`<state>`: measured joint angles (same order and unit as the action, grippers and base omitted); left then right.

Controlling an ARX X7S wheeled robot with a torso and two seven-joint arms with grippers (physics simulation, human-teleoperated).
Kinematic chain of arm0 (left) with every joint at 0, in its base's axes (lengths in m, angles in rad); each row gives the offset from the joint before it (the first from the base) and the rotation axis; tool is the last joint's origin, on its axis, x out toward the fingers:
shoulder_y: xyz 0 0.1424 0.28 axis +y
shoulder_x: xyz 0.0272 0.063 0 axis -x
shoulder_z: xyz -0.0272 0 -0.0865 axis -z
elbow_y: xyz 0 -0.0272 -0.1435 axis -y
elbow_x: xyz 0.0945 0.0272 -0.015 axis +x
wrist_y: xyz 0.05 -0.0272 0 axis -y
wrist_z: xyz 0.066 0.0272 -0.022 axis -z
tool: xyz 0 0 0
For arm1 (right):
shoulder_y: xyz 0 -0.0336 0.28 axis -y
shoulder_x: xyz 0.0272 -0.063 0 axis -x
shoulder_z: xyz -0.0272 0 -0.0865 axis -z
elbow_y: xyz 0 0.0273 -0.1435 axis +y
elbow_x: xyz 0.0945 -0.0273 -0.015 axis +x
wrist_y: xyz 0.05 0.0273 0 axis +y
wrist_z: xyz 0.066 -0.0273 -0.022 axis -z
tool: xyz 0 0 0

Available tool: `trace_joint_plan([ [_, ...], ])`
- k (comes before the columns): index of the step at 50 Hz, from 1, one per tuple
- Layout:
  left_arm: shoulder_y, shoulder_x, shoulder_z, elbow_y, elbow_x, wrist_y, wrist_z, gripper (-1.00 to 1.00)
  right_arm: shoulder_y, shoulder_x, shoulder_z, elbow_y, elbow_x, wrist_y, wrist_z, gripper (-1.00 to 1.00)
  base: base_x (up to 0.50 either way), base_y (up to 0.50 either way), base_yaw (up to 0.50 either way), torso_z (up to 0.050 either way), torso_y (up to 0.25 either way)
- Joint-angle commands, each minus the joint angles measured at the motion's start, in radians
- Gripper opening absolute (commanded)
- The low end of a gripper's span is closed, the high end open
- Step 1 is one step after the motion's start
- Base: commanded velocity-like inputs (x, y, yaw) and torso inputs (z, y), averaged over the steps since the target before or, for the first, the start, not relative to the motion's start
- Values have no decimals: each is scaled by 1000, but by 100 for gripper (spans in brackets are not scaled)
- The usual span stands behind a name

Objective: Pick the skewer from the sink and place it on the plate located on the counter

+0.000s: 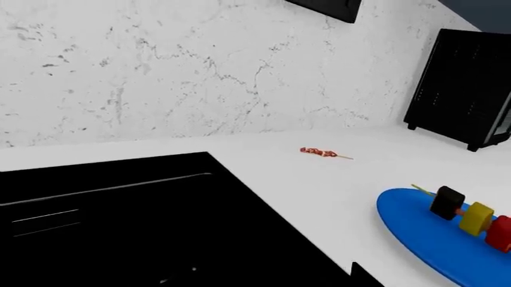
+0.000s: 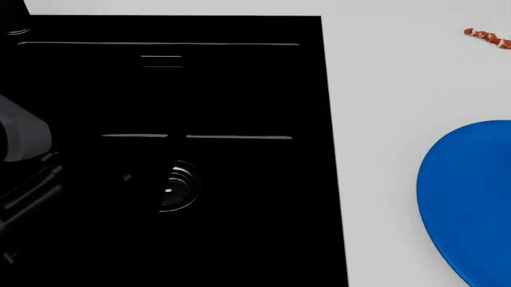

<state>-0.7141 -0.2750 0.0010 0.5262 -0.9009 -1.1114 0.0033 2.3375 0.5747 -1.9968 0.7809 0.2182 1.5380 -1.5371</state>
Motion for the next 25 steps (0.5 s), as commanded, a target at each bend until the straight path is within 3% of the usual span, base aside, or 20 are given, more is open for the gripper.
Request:
trace_joint_plan([
  [1,4,-7,-9,16,-13,0,3,100,19,1,160,-9,-233,33,-34,100,0,0,0,0,0],
  [25,7,-19,-18,25,-39,6,-10,100,19,34,521,-64,-573,33,-34,100,0,0,0,0,0],
])
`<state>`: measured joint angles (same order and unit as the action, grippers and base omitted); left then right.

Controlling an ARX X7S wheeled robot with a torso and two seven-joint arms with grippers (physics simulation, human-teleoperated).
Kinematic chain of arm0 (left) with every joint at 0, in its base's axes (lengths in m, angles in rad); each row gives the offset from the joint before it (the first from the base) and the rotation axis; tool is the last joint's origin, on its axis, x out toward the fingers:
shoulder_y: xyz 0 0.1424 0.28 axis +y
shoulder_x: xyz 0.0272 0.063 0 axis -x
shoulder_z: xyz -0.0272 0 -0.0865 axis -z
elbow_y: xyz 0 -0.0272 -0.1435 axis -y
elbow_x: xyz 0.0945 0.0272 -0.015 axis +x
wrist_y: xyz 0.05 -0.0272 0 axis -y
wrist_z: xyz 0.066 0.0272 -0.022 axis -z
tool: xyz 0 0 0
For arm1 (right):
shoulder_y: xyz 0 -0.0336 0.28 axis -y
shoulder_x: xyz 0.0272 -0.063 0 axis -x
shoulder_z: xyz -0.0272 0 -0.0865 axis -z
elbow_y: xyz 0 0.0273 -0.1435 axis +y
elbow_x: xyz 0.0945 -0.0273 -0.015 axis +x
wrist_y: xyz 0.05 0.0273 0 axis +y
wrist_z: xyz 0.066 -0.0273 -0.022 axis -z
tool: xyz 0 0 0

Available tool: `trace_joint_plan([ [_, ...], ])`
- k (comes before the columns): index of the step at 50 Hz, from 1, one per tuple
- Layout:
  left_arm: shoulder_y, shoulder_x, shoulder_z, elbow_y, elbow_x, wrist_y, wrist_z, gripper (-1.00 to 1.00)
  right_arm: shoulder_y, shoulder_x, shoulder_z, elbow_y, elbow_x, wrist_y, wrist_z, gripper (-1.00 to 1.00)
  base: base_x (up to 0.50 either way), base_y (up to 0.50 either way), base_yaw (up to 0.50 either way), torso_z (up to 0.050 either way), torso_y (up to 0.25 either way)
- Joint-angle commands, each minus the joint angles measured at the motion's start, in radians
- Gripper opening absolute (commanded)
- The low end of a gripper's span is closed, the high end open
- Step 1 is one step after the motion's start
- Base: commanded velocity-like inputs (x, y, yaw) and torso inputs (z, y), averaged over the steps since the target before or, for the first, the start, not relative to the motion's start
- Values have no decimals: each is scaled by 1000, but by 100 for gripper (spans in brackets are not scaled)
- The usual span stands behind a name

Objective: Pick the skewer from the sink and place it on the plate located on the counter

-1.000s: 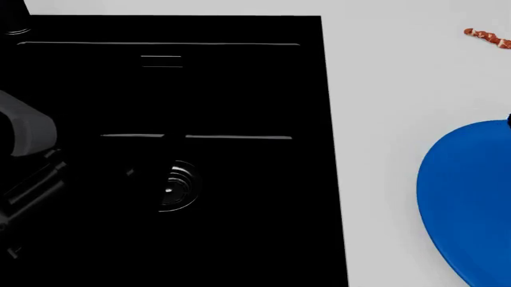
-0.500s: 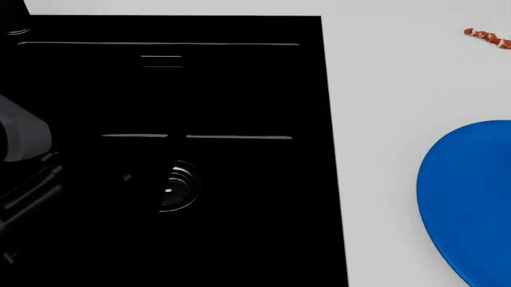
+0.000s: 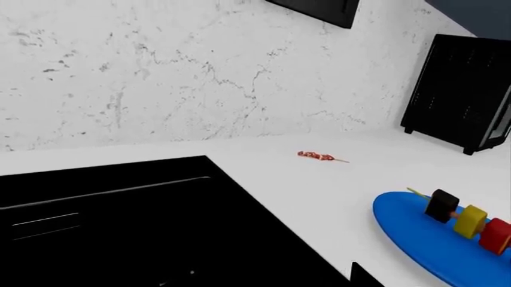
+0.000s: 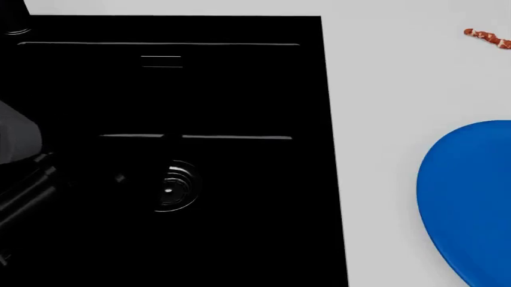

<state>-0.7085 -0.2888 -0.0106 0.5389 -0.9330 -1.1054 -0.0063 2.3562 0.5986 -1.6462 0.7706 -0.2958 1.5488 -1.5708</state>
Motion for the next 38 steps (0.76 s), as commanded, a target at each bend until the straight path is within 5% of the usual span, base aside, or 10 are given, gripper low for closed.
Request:
trace_joint_plan([
  [1,2,-6,-7,13,-8,1,0,100,0,16,179,-61,-65,22,0,100,0,0,0,0,0],
  [15,1,-10,-6,12,-18,3,-11,100,0,69,377,-108,-211,22,0,100,0,0,0,0,0],
  [38,-8,-14,25,-16,-1,25,-11,100,0,-17,983,-120,-667,22,0,100,0,0,0,0,0],
])
